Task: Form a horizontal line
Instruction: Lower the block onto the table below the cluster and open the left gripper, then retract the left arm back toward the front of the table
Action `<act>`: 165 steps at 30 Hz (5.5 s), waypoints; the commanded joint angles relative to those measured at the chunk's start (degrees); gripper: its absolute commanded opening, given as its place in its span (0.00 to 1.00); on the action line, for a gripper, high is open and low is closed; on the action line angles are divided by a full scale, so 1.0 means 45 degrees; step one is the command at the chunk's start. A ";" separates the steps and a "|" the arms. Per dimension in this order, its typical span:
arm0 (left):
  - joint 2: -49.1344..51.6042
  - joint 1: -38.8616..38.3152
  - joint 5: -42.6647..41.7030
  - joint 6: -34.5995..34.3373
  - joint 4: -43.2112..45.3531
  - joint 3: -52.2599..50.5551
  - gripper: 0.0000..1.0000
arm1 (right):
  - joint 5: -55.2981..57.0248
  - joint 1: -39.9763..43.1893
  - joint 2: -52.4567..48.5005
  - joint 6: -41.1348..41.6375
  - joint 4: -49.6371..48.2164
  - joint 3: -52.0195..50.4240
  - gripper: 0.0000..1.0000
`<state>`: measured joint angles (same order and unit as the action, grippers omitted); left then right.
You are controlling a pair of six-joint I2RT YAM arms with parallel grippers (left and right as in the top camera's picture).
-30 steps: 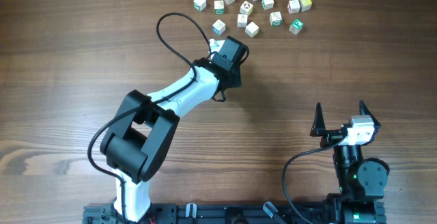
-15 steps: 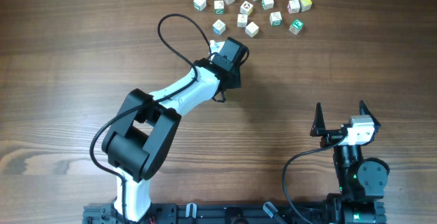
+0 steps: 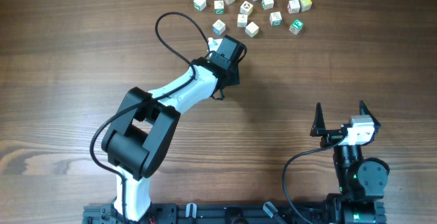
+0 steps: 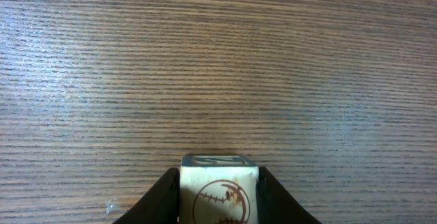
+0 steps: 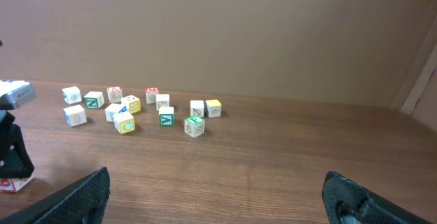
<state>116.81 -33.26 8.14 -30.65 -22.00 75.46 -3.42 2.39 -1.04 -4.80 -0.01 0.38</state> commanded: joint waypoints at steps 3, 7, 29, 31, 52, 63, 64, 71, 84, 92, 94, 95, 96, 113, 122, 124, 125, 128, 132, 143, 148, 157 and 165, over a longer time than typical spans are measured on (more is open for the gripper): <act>0.0296 0.0058 0.0194 0.0321 0.0068 -0.0131 0.32 | -0.0117 -0.0063 0.0112 0.0073 -0.0024 -0.0019 1.00; 0.0335 0.0058 0.0102 0.0442 0.0121 -0.0131 0.32 | -0.0117 -0.0063 0.0112 0.0073 -0.0019 -0.0019 1.00; 0.0335 0.0058 0.0107 0.0437 0.0136 -0.0131 0.38 | -0.0117 -0.0063 0.0112 0.0073 -0.0024 -0.0019 1.00; 0.0335 0.0058 0.0107 0.0437 0.0136 -0.0131 0.39 | -0.0121 -0.0063 0.0112 0.0068 -0.0019 -0.0019 1.00; 0.0335 0.0058 0.0107 0.0432 0.0146 -0.0131 0.79 | -0.0117 -0.0063 0.0112 0.0078 -0.0019 -0.0019 1.00; 0.0335 0.0058 0.0107 0.0437 0.0141 -0.0131 0.71 | -0.0117 -0.0063 0.0112 0.0078 -0.0019 -0.0019 1.00; 0.0335 0.0058 0.0102 0.0437 0.0141 -0.0131 0.68 | -0.0117 -0.0063 0.0112 0.0078 -0.0019 -0.0019 1.00; 0.0335 0.0058 0.0107 0.0437 0.0141 -0.0131 0.57 | -0.0117 -0.0068 0.0112 0.0073 -0.0024 -0.0019 1.00; 0.0335 0.0058 0.0107 0.0442 0.0131 -0.0131 0.43 | -0.0117 -0.0063 0.0112 0.0073 -0.0024 -0.0019 1.00; 0.0335 0.0058 0.0107 0.0442 0.0131 -0.0131 0.34 | -0.0121 -0.0063 0.0112 0.0073 -0.0019 -0.0019 0.99; 0.0335 0.0058 0.0107 0.0442 0.0136 -0.0131 0.34 | -0.0117 -0.0068 0.0112 0.0073 -0.0024 -0.0019 1.00; 0.0335 0.0058 0.0107 0.0442 0.0136 -0.0131 0.34 | -0.0117 -0.0063 0.0112 0.0073 -0.0019 -0.0019 1.00; 0.0335 0.0058 0.0102 0.0442 0.0131 -0.0131 0.33 | -0.0117 -0.0063 0.0112 0.0073 -0.0024 -0.0019 1.00; 0.0335 0.0058 0.0015 0.1438 0.0121 -0.0131 0.32 | -0.0117 -0.0063 0.0112 0.0078 -0.0024 -0.0019 1.00; 0.0335 0.0058 0.0015 0.1433 0.0121 -0.0131 0.74 | -0.0117 -0.0063 0.0112 0.0078 -0.0019 -0.0019 1.00; 0.0335 0.0058 0.0015 0.1428 0.0121 -0.0131 0.80 | -0.0117 -0.0063 0.0112 0.0073 -0.0019 -0.0019 1.00; 0.0335 0.0058 0.0019 0.1433 0.0121 -0.0131 0.82 | -0.0117 -0.0063 0.0112 0.0073 -0.0024 -0.0019 1.00; 0.0330 0.0058 0.0015 0.1433 0.0131 -0.0126 1.00 | -0.0117 -0.0063 0.0112 0.0073 -0.0024 -0.0019 0.99; 0.0194 0.0058 0.0015 0.1433 0.0073 -0.0126 1.00 | -0.0117 -0.0063 0.0112 0.0078 -0.0019 -0.0019 1.00; -0.2866 0.0049 0.0117 0.1443 -0.1418 -0.0126 1.00 | -0.0117 -0.0063 0.0112 0.0073 -0.0019 -0.0019 1.00; -0.4959 0.0049 0.0763 0.1443 -0.3011 -0.0126 1.00 | -0.0117 -0.0063 0.0112 0.0073 -0.0019 -0.0019 1.00; -0.8364 0.0049 0.2123 0.1443 -0.7567 -0.0126 1.00 | -0.0117 -0.0063 0.0112 0.0073 -0.0024 -0.0019 1.00; -1.0559 0.0049 0.2171 0.1438 -1.1536 -0.0126 1.00 | -0.0117 -0.0063 0.0112 0.0073 -0.0024 -0.0019 1.00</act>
<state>72.88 -33.26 16.67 -24.32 -70.08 75.20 -3.42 2.39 -1.04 -4.80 0.01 0.38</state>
